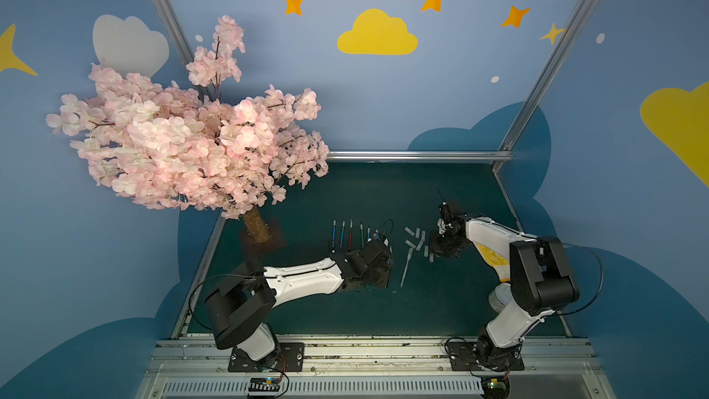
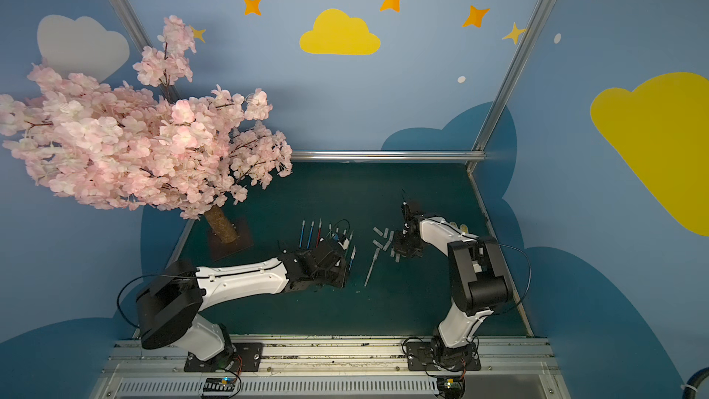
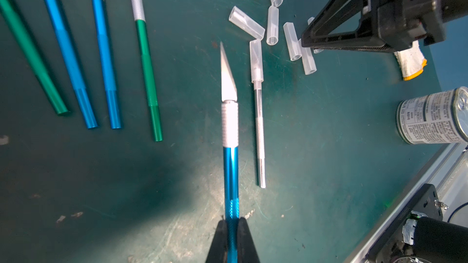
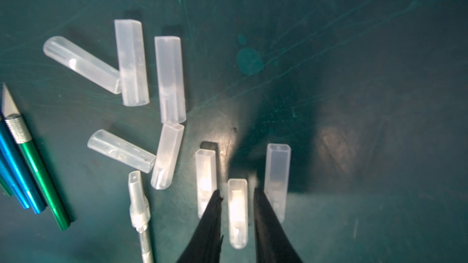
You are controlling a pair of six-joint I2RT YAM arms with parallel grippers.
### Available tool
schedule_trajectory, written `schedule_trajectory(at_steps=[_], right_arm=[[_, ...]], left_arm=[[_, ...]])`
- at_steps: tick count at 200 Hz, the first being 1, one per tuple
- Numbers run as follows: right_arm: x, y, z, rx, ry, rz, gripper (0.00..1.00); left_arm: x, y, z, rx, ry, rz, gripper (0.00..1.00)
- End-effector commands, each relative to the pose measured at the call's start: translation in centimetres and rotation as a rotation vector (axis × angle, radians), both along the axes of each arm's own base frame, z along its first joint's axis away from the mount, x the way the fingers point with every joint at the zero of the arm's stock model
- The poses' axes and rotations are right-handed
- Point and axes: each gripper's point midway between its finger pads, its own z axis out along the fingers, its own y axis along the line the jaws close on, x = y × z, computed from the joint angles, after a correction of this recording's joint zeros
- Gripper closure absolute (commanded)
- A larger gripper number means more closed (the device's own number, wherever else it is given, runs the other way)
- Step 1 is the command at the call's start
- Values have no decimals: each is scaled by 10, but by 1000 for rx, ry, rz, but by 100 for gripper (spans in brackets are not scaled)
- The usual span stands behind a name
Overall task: Remove protective caps from carving knives
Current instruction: Place the protective sleeve at the center of the board, then place the carving knife at the center of the board.
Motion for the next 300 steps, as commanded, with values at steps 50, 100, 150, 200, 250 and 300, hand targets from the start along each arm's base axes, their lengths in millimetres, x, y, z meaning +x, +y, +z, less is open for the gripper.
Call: schedule_trajectory(at_steps=[50, 100, 150, 200, 250, 300], right_arm=[[-9, 2, 25, 11, -36, 34, 75], [-23, 12, 50, 59, -113, 74, 70], [-43, 26, 76, 136, -193, 127, 57], [-59, 41, 106, 246, -274, 202, 30], [-70, 42, 120, 282, -314, 220, 2], [-76, 38, 124, 274, -331, 228, 2]], left_arm=[[10, -6, 6, -6, 3, -4, 92], [19, -7, 4, 20, 19, -6, 92], [38, -5, -4, 61, 33, 40, 92], [51, -7, -20, 103, 67, 45, 92], [64, -14, -25, 127, 72, 29, 92], [75, -14, -35, 155, 88, 50, 92]])
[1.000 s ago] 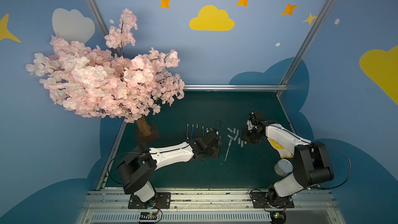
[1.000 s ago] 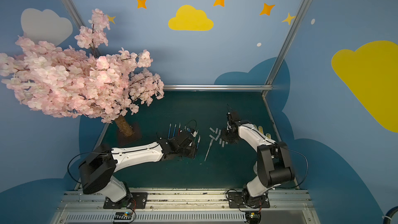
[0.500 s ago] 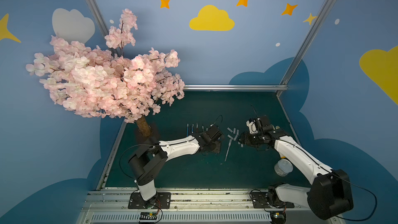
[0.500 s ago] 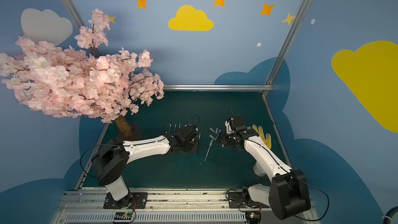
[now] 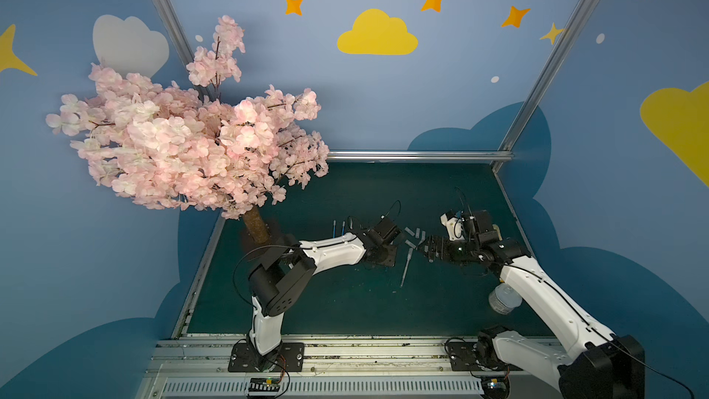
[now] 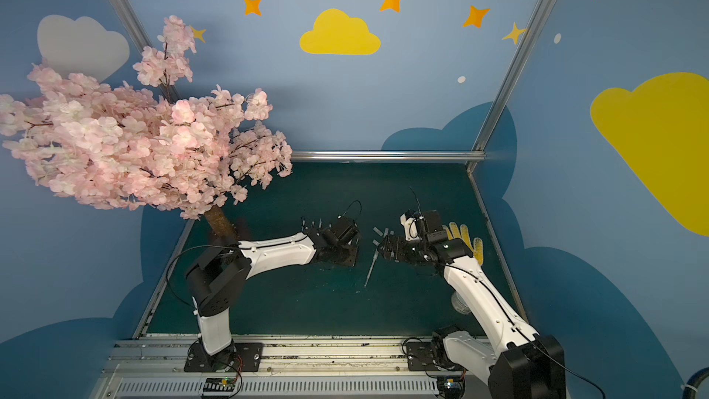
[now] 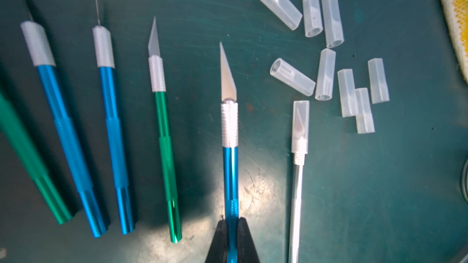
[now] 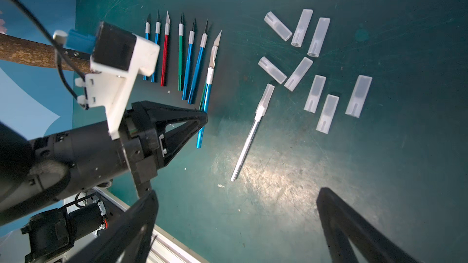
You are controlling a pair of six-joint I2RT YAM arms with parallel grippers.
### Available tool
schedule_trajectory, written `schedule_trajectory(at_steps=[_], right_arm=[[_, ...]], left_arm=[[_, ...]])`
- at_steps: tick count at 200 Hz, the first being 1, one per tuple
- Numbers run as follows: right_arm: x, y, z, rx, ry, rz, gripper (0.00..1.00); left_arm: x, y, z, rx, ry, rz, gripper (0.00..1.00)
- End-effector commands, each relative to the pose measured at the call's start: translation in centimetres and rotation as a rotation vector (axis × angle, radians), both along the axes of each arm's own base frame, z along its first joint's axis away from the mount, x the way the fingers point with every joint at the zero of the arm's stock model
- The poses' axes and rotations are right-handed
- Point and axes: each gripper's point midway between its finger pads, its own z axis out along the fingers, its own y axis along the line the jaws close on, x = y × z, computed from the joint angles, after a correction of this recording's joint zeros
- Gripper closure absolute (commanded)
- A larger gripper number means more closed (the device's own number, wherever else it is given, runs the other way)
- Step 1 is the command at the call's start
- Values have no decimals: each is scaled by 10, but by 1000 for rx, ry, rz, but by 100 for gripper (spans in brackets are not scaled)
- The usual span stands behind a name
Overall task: Remove protective caps from carving knives
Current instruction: Place the carving knife at the center of the board.
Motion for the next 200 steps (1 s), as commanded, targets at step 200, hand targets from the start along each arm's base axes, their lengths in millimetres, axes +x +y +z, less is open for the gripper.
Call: schedule_trajectory(at_steps=[200], right_arm=[[-12, -6, -3, -9, -17, -4, 2]], left_arm=[[15, 4, -28, 73, 61, 12, 84]])
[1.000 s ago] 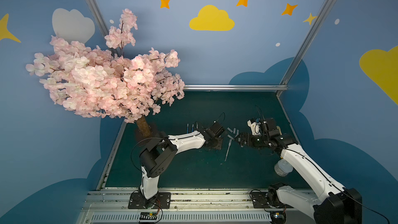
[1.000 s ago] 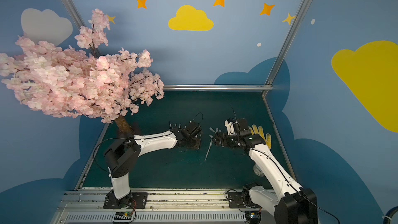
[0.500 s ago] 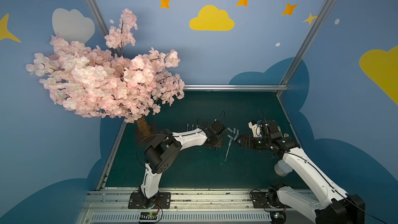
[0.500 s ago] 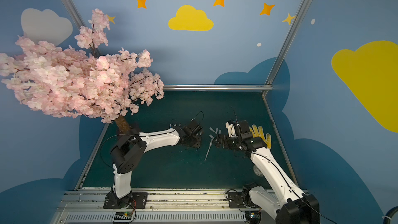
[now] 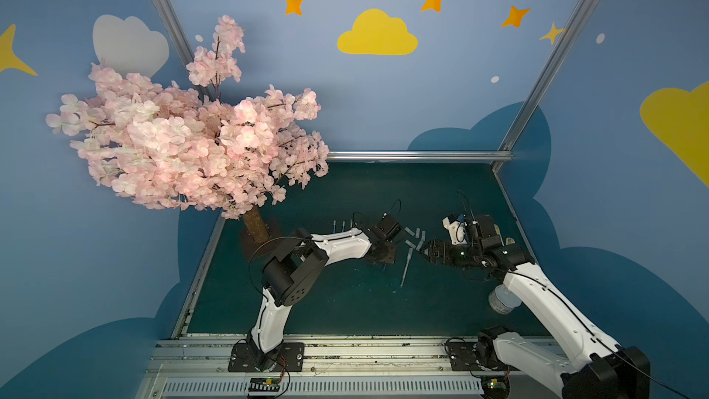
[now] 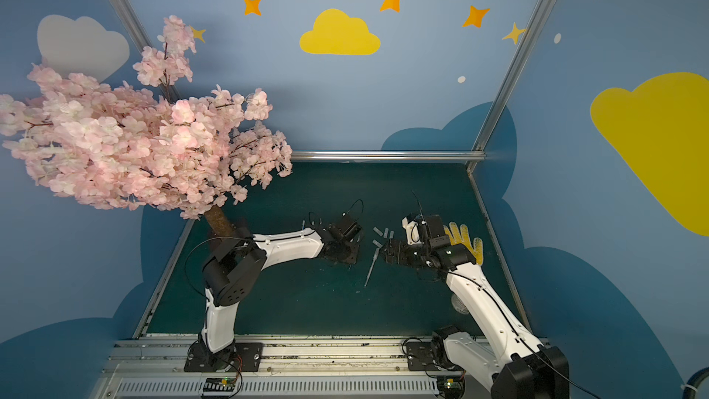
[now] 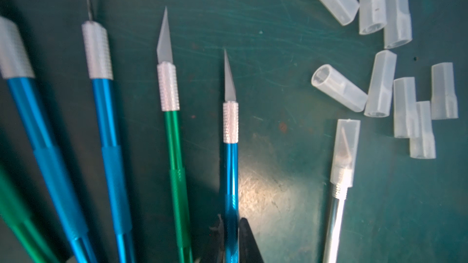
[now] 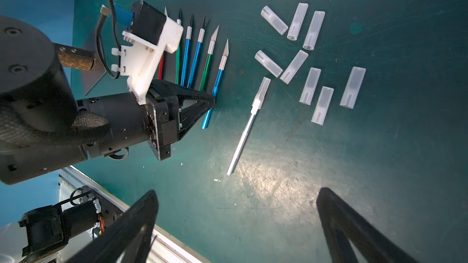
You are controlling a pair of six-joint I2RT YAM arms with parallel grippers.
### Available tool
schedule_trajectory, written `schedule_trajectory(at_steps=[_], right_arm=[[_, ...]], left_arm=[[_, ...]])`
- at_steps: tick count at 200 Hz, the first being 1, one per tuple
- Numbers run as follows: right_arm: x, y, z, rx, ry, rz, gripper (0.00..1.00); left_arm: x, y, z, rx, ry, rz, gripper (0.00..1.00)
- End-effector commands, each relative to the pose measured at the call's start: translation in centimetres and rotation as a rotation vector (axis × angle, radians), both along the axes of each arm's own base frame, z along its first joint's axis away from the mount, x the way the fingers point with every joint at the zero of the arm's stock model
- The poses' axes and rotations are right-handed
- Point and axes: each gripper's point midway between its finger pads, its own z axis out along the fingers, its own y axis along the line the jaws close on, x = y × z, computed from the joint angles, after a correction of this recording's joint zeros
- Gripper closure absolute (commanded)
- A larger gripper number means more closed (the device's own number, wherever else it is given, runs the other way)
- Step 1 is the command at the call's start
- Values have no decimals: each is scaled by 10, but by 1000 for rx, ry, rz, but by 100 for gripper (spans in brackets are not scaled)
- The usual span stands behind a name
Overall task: Remove protective caps from carving knives
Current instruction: Place the carving knife at the center of the board.
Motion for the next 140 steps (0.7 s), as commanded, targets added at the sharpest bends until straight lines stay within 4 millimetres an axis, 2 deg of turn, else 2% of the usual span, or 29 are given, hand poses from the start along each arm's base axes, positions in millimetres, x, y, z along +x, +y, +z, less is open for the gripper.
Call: schedule_trajectory(at_steps=[1, 30, 83, 111, 140], right_arm=[[-3, -1, -1, -3, -7, 0, 2], [-4, -1, 0, -2, -8, 2, 2], [-1, 1, 3, 5, -21, 10, 2], [2, 2, 4, 8, -31, 11, 2], [14, 6, 11, 22, -88, 14, 2]], left_arm=[[1, 2, -3, 14, 17, -2, 84], [0, 1, 1, 5, 16, -9, 81], [-4, -4, 21, -38, -4, -27, 78], [-16, -8, 34, -62, -14, -46, 77], [-36, -15, 53, -78, -30, -69, 74]])
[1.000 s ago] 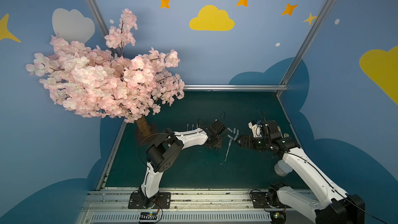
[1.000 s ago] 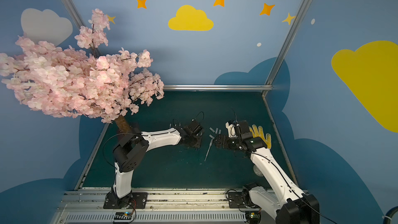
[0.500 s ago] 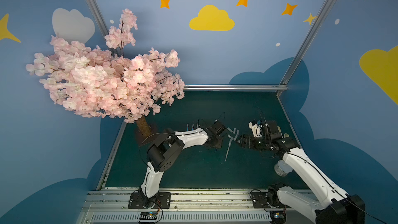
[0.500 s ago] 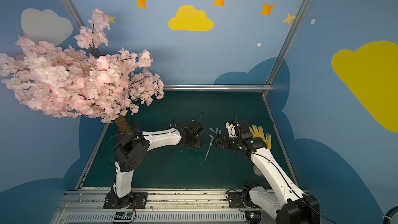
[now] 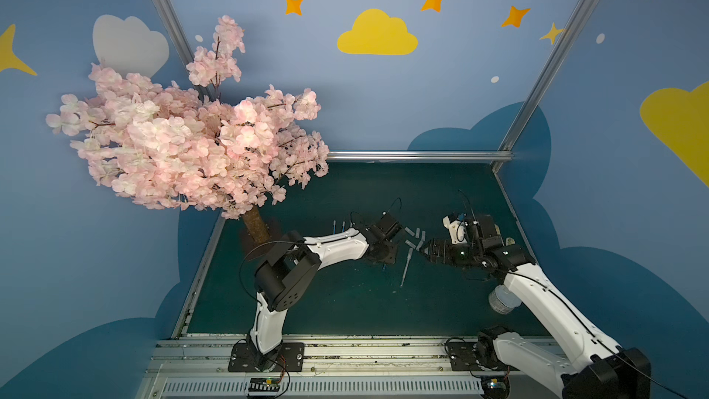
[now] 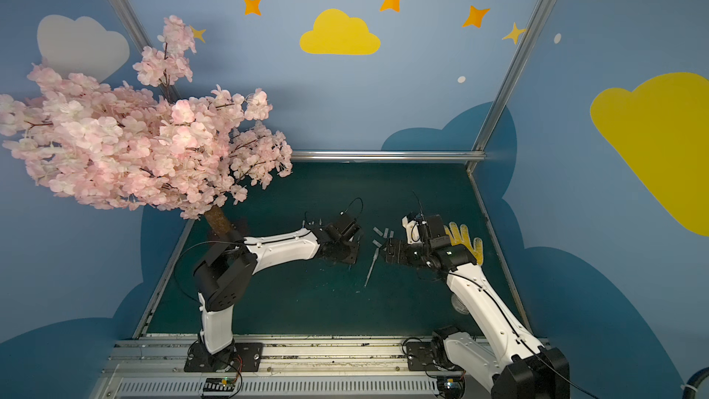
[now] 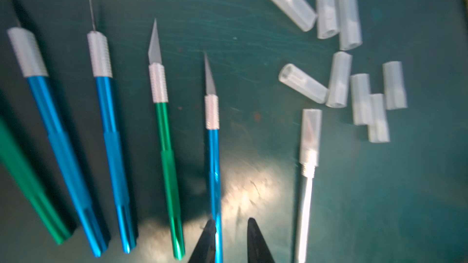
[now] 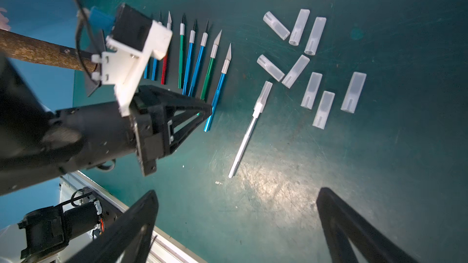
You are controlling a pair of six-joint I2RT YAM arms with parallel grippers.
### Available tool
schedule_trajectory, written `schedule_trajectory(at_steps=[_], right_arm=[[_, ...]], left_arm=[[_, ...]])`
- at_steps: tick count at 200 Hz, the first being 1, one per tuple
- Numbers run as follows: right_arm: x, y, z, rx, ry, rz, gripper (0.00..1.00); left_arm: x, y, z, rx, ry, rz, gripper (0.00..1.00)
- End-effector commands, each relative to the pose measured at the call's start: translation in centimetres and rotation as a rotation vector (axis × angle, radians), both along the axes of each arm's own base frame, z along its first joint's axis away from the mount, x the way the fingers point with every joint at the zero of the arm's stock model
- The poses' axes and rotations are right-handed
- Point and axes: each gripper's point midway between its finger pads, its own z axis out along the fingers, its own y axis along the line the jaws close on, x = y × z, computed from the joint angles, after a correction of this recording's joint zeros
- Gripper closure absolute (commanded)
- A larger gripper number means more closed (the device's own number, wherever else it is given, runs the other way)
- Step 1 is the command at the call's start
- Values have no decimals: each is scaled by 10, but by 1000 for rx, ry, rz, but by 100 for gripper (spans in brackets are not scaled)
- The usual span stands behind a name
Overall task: Remove protective caps from carving knives
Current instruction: Place the carving knife at the center of the board, then pick up the carving knife from the center of the board.
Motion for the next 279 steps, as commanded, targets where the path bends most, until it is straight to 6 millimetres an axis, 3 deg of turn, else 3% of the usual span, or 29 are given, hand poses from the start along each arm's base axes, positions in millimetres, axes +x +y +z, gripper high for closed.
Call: schedule_trajectory(at_steps=[1, 36, 78, 204, 279], right_arm=[[9, 4, 6, 11, -58, 14, 2], [13, 3, 9, -4, -93, 30, 2], [10, -1, -1, -5, -60, 13, 2], [-4, -10, 1, -15, -35, -23, 2], [-17, -21, -3, -40, -22, -54, 2]], left_arm=[[-20, -7, 23, -22, -12, -33, 74], [-44, -18, 38, -33, -33, -60, 70], [-63, -32, 36, -29, -35, -92, 68], [-72, -53, 16, -26, -5, -147, 62], [-70, -49, -3, 54, 8, -157, 69]])
